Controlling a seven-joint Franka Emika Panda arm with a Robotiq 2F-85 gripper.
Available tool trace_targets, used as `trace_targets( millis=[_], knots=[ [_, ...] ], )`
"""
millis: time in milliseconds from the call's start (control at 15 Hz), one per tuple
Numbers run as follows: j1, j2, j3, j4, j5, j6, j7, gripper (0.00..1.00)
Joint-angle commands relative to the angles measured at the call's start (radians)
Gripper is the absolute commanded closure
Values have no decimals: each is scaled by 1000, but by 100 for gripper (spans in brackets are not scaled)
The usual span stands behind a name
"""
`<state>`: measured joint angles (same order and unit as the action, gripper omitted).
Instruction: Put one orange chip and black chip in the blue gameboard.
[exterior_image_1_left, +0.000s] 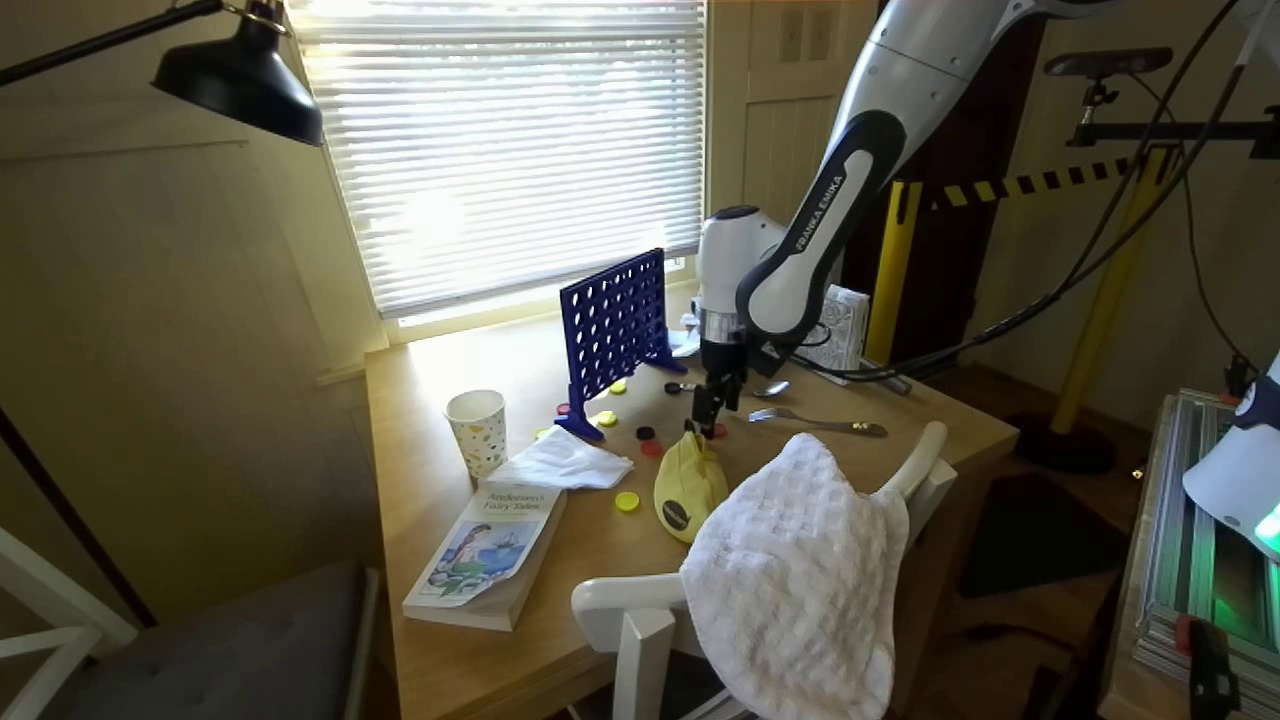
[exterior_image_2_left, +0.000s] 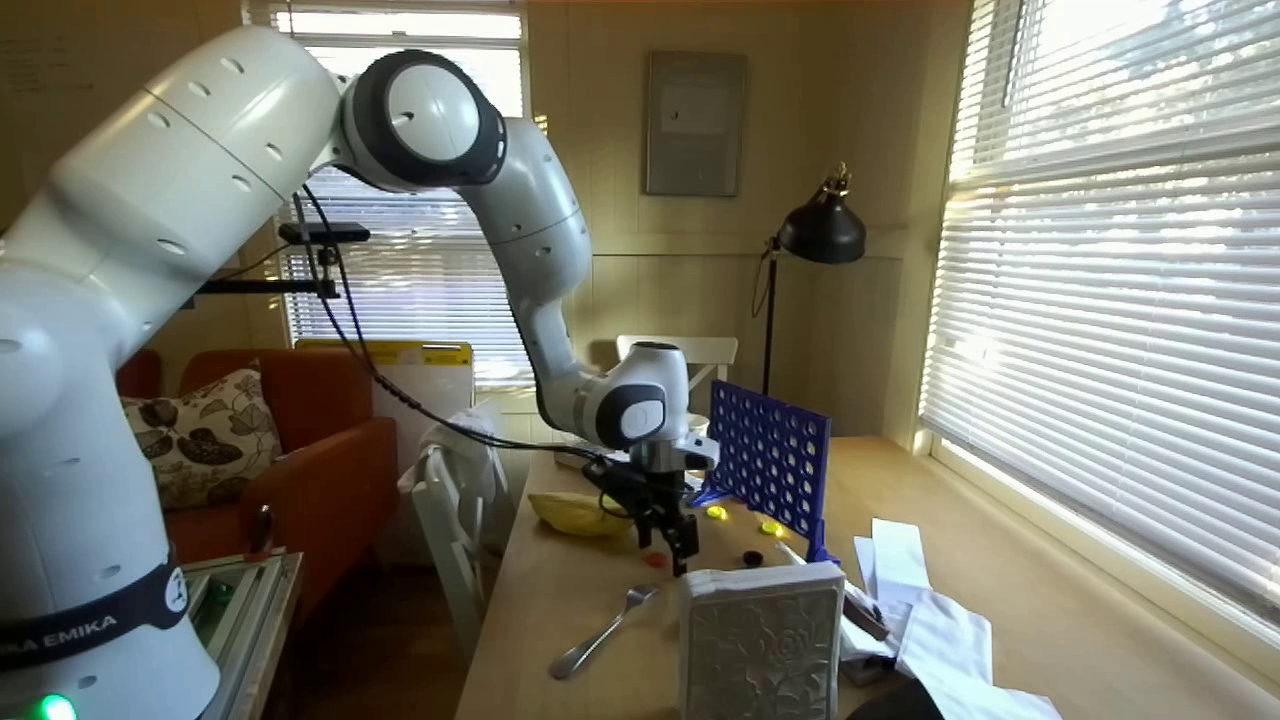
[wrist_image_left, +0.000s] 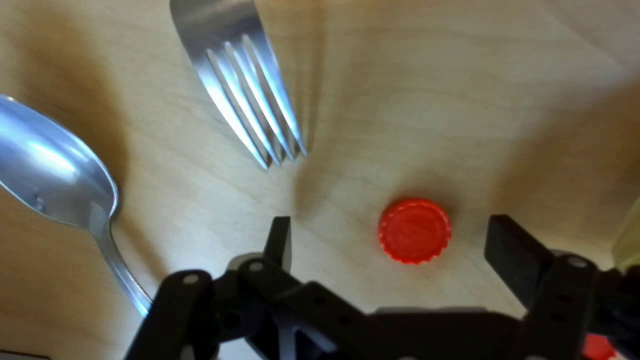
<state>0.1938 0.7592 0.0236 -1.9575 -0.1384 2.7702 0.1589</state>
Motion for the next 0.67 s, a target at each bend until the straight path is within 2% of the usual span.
trace_targets(
  millis=[0,267,400,600],
  knots=[
    [-4,16,13,26,29,-29,-32,0],
    [0,16,8,27,26,-36,-28,0],
    [-1,17,9,28,27,-41,-29,26],
    [0,17,9,30,26,-46,-28,49]
  ],
)
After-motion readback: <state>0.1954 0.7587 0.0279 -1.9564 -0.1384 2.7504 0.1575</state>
